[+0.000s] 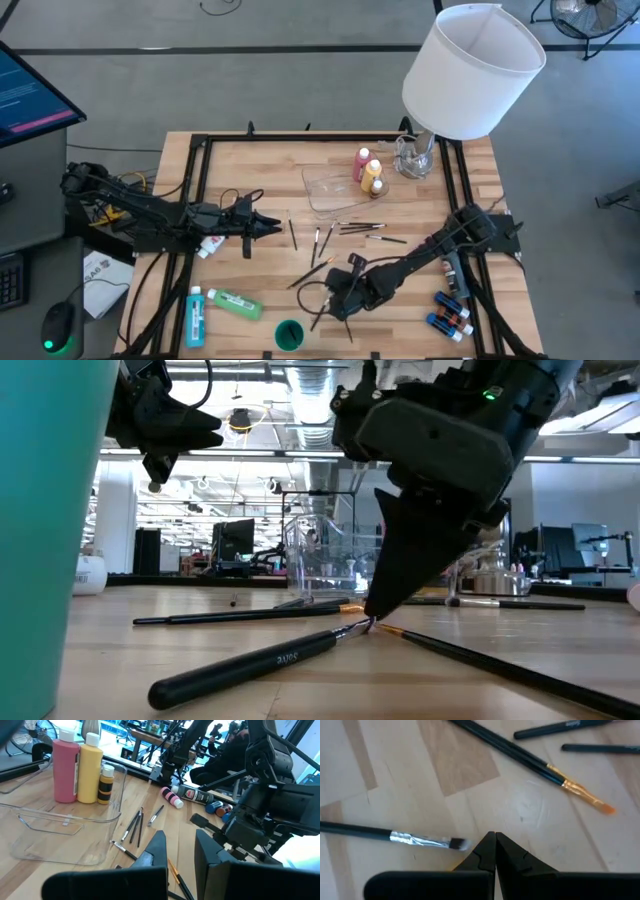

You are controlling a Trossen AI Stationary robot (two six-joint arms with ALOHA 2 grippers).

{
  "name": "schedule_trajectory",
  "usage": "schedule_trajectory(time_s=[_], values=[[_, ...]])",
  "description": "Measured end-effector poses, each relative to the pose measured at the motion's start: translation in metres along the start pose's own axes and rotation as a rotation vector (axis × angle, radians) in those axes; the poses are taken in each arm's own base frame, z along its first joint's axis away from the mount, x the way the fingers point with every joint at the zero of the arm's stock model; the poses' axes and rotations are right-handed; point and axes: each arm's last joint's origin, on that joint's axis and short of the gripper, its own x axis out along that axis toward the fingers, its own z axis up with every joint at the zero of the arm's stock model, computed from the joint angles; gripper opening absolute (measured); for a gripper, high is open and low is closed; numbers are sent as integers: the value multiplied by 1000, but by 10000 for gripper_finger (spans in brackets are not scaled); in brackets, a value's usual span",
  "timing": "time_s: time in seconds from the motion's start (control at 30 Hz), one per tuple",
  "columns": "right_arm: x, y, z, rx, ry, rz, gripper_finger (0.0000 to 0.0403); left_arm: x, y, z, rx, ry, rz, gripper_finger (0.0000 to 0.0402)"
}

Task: Pick & Place Paint Supplies
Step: Adjust the gold paintbrush on the table

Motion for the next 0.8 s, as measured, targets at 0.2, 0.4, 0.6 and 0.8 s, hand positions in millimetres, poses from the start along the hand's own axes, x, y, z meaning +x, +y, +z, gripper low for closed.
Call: schedule_trajectory(time_s=[0.2, 0.4, 0.6, 0.8], values=[[-14, 12, 0, -15, -11, 14, 0, 0, 0, 0, 0, 1, 0, 1], [-32, 16, -4, 12, 22, -92, 0, 0, 0, 0, 1, 1, 0, 1], [-35, 24, -5, 27, 41, -10, 0, 0, 0, 0, 1, 1, 0, 1], [-36, 30, -5, 15, 37, 51, 0, 0, 0, 0, 1, 1, 0, 1]])
